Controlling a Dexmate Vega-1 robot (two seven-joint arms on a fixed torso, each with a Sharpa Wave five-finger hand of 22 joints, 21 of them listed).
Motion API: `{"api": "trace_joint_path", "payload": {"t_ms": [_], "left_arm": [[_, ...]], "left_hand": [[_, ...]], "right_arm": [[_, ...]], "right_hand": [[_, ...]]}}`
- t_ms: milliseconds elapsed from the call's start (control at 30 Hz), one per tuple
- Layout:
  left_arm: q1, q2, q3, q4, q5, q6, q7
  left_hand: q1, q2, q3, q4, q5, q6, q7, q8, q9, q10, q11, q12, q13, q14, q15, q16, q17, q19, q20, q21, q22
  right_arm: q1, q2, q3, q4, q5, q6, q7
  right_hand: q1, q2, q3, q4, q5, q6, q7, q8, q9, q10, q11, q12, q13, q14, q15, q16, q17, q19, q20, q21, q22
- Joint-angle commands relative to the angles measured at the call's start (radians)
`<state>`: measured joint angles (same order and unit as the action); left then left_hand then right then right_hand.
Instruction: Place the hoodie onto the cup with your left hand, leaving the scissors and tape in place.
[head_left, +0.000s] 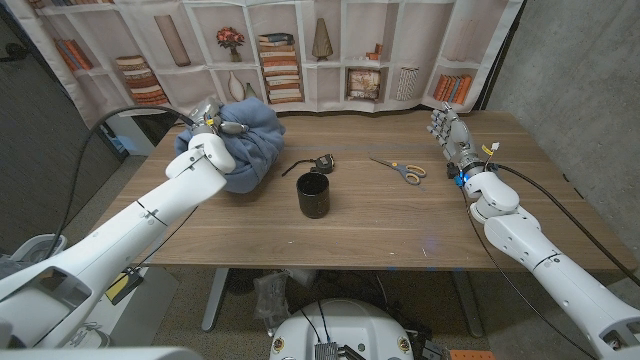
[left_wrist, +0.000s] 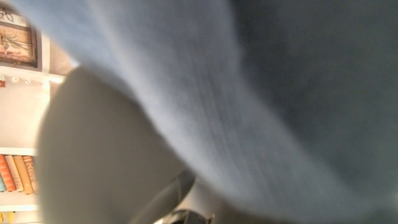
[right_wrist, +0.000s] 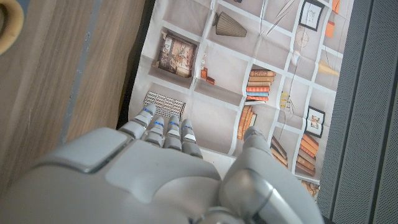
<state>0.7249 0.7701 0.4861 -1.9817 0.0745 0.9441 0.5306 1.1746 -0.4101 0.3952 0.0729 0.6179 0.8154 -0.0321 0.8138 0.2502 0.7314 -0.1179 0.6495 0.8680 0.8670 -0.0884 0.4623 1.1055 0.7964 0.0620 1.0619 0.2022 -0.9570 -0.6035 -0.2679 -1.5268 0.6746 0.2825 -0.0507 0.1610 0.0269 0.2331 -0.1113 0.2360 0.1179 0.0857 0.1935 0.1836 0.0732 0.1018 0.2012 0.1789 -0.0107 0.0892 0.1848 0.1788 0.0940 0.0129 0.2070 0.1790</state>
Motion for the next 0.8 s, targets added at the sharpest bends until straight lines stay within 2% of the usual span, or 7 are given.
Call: {"api": "trace_joint_path", "payload": {"t_ms": [33, 500, 800], "left_arm": [[-0.011, -0.008, -0.011, -0.014, -0.003, -0.012, 0.004], [-0.025, -0.011, -0.013, -0.043, 0.001, -0.011, -0.002], [-0.014, -0.010, -0.028, -0.067, -0.002, -0.004, 0.002]], "left_hand": [[0.366, 0.356, 0.303, -0.243, 0.007, 0.108, 0.058, 0.013, 0.482, 0.012, -0.002, -0.003, -0.001, 0.035, -0.052, -0.005, 0.009, 0.146, -0.275, 0.015, 0.001], [0.363, 0.354, 0.315, -0.243, 0.010, 0.107, 0.058, 0.016, 0.489, 0.011, -0.002, -0.005, 0.007, 0.039, -0.056, -0.011, 0.025, 0.135, -0.275, 0.038, -0.004], [0.363, 0.353, 0.323, -0.244, 0.012, 0.110, 0.059, 0.016, 0.488, 0.011, 0.000, -0.008, 0.010, 0.042, -0.054, -0.015, 0.034, 0.130, -0.275, 0.052, -0.006]], "right_arm": [[-0.008, -0.002, 0.005, -0.004, 0.001, 0.005, -0.004], [-0.025, -0.011, 0.019, -0.022, 0.003, 0.013, -0.009], [-0.021, -0.013, 0.020, -0.023, 0.004, 0.011, -0.005]], "right_hand": [[0.002, 0.004, -0.003, -0.002, -0.001, -0.004, -0.003, 0.001, 0.003, 0.000, -0.003, 0.006, 0.005, 0.008, 0.004, 0.002, 0.005, 0.009, 0.001, -0.001, 0.006], [0.002, 0.005, -0.003, -0.002, -0.002, -0.005, -0.003, 0.000, 0.003, 0.000, -0.002, 0.006, 0.005, 0.009, 0.005, 0.002, 0.005, 0.012, 0.004, 0.000, 0.006], [0.003, 0.005, -0.003, -0.002, -0.002, -0.006, -0.002, 0.000, 0.003, -0.001, -0.003, 0.006, 0.005, 0.011, 0.004, 0.003, 0.005, 0.016, 0.007, 0.001, 0.005]]}}
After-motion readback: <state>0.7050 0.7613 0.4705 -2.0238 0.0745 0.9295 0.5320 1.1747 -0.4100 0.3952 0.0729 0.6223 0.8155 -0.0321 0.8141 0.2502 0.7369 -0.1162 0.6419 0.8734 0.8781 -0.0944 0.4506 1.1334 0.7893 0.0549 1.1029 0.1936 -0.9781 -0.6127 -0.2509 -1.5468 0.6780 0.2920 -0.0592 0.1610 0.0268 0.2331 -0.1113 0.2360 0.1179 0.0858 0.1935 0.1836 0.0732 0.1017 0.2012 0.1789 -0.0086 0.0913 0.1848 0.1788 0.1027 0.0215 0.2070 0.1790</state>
